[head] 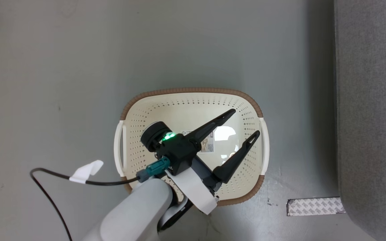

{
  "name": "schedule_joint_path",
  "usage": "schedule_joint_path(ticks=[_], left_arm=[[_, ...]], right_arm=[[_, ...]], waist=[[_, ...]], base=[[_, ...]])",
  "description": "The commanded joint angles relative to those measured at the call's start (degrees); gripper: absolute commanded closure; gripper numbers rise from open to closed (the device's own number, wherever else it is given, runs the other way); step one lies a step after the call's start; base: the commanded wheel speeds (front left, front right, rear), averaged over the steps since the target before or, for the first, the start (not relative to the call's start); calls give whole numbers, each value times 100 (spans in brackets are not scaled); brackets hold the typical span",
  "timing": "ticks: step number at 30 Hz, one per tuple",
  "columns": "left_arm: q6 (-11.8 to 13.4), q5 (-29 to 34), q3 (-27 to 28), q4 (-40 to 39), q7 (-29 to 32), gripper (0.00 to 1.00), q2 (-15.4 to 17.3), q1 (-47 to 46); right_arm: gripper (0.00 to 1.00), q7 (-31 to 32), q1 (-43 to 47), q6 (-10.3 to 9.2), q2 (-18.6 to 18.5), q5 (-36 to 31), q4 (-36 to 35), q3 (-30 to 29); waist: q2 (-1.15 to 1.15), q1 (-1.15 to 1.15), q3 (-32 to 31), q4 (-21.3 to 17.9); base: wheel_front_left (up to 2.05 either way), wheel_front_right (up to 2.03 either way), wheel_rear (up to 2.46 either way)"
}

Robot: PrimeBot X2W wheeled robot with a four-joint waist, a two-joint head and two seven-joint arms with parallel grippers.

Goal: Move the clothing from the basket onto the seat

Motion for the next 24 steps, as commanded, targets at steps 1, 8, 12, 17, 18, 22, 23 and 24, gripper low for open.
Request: schedule_joint_path(ticks=[1,8,12,17,18,22,23,24], left_arm=[[-13,74,17,2,-2,0,15,33],[-13,178,110,5,-2,0,13,43],[-13,256,185,77,-2,0,13,110],[-13,261,249,105,-2,0,-55,155],[-13,266,288,116,-2,0,-61,180],[-13,271,466,159,-2,0,-104,319],[-13,264,507,171,-2,0,-102,361],[-13,262,532,178,-2,0,-103,395]], right_arm=[[100,-54,36,-16,1,-57,77,-44],[0,-462,48,-16,180,-155,694,-136],[0,-505,170,-16,246,-163,874,61],[0,-606,442,-16,373,170,822,324],[0,-618,534,-16,350,239,784,403],[0,-669,1041,-16,357,464,568,739],[0,-685,1181,-16,321,498,503,810],[0,-703,1297,-16,283,533,429,881]], waist=[[0,-1,8,8],[0,-1,32,1],[0,-1,-59,-61],[0,-1,-235,-91],[0,-1,-275,-98],[0,-1,-491,-138],[0,-1,-550,-152],[0,-1,-604,-162]], base=[[0,0,0],[0,0,0],[0,0,0],[0,0,0],[0,0,0],[0,0,0],[0,0,0],[0,0,0]])
